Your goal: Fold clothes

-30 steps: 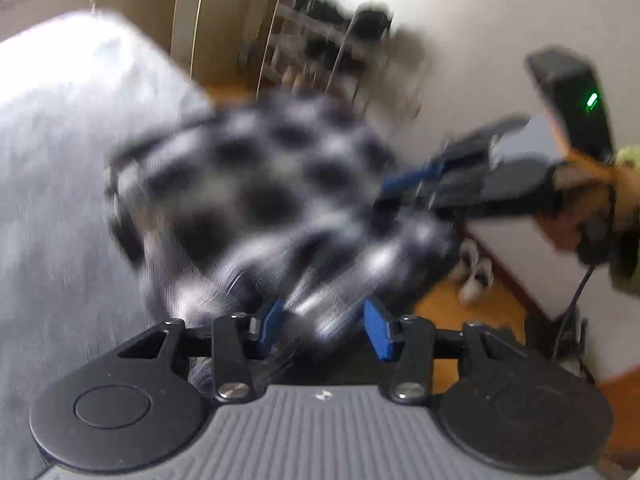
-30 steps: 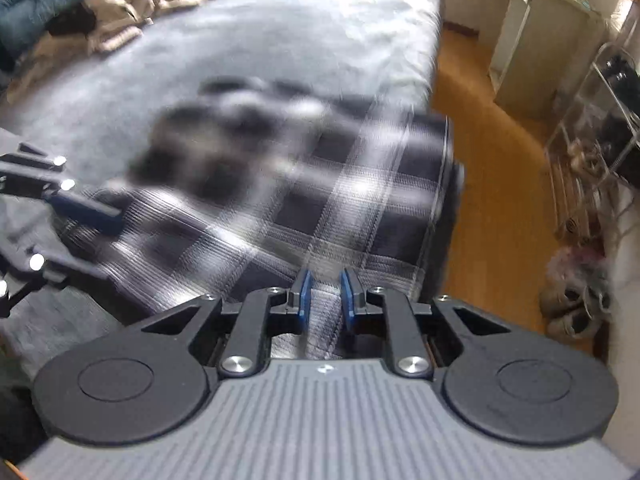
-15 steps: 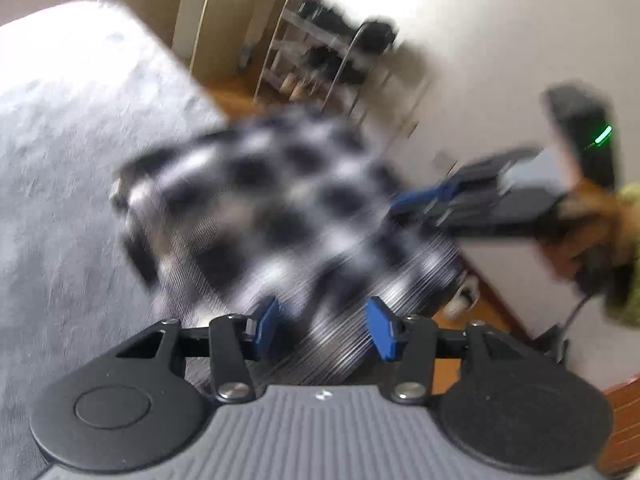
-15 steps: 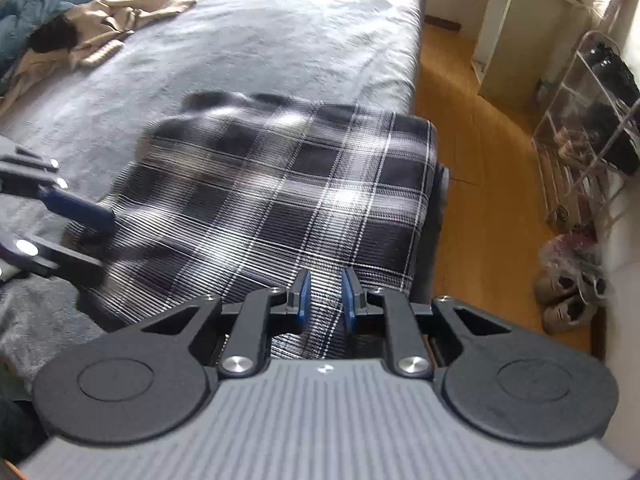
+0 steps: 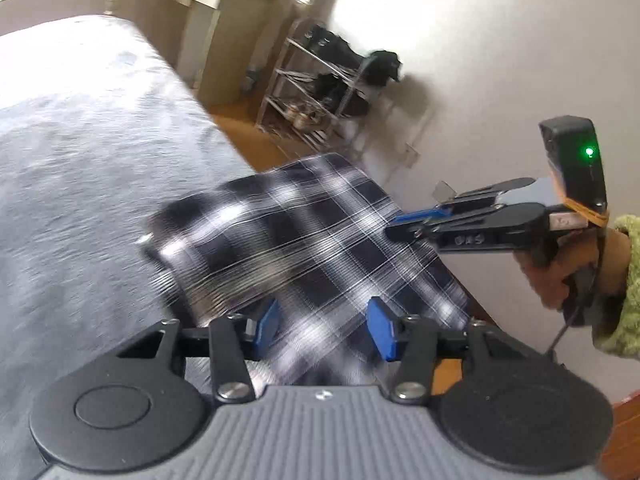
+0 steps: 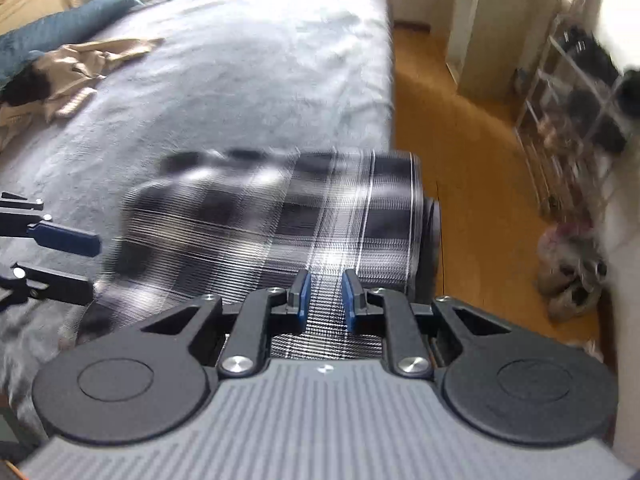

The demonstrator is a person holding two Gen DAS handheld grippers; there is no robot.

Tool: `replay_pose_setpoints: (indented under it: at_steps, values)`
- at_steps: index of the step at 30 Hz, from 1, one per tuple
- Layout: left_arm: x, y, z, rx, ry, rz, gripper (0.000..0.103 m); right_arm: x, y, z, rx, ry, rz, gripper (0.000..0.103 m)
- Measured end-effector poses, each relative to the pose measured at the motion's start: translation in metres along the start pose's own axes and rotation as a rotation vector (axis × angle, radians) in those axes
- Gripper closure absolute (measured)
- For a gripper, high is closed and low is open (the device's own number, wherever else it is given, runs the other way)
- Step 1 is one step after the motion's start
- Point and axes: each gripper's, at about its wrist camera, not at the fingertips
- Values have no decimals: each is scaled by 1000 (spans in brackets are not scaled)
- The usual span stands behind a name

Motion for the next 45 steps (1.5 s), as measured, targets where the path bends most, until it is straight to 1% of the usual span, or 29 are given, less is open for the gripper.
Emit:
replay_pose_setpoints:
  at_steps: [2,3,4,6,9,11,13,15,16,17,19,22,23,24,25,26,28,29,32,35,37,38,39,40,41,42,43,44,45]
  values:
    - [9,-5,-10,-31,9,-38,59,4,-4,10,39,-67,-48,89]
    - [3,-5,-14,-40,-6,-29,59,2,-4,15,57,-100,-62,89]
    - [-5,-5,-17,-48,-23,-15,55,-3,-2,20,75,-131,-71,87]
    - [-13,4,-23,-47,-61,15,53,-15,5,24,75,-155,-37,87]
    - [-9,27,-35,-24,-96,71,50,-15,27,15,72,-62,52,87]
    - [5,36,-48,-24,-69,95,50,2,41,6,56,-1,81,88]
    - [22,43,-61,-34,-26,105,50,29,53,5,33,0,70,89]
    - [34,45,-76,-58,14,72,52,56,61,16,48,-51,21,90]
    - [32,47,-79,-66,9,83,52,63,65,26,79,-83,6,89]
    - [29,48,-82,-72,1,98,51,64,69,34,108,-104,9,86]
    - [27,51,-86,-78,-14,119,48,53,78,38,121,-74,60,86]
    - [38,56,-88,-67,-26,122,47,54,83,33,138,10,61,86]
    - [43,55,-90,-69,-21,119,47,59,82,31,135,-2,45,87]
    - [48,55,-92,-84,-8,109,49,66,81,29,126,-37,23,87]
    - [54,56,-95,-100,5,98,51,70,81,32,133,-86,15,86]
    - [51,55,-96,-110,15,107,51,71,82,38,149,-144,15,85]
    - [40,54,-96,-119,33,136,49,58,83,50,169,-237,46,84]
    - [32,54,-95,-118,44,155,49,45,78,55,179,-242,71,84]
    - [16,44,-73,-124,35,148,48,0,60,61,156,-155,126,84]
    - [1,35,-50,-130,23,140,48,-38,36,44,32,-1,144,84]
    - [-9,28,-35,-135,16,134,47,-50,17,29,-79,111,135,84]
    - [-14,25,-27,-137,12,131,47,-48,11,25,-125,156,118,85]
    - [-11,15,-14,-123,10,105,46,-45,4,22,-156,189,95,85]
    - [-8,4,0,-107,8,76,46,-39,-6,22,-184,202,68,85]
    - [-2,-7,9,-93,31,45,46,-32,-16,24,-211,205,39,85]
    - [4,-17,18,-80,57,13,47,-28,-25,29,-222,179,15,86]
    - [10,-27,27,-67,83,-19,51,-26,-33,36,-224,136,-6,85]
    - [17,-38,35,-54,109,-50,53,-23,-41,43,-226,93,-27,82]
    - [14,-43,41,-48,135,-44,53,-29,-45,50,-206,67,-30,82]
Point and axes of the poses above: each gripper's, at about its wrist camera, not at the fingertips, and x roughly the way its jaws point, z to its right, y to its top, and after that the axes turned 5 degrees about -y, right-handed
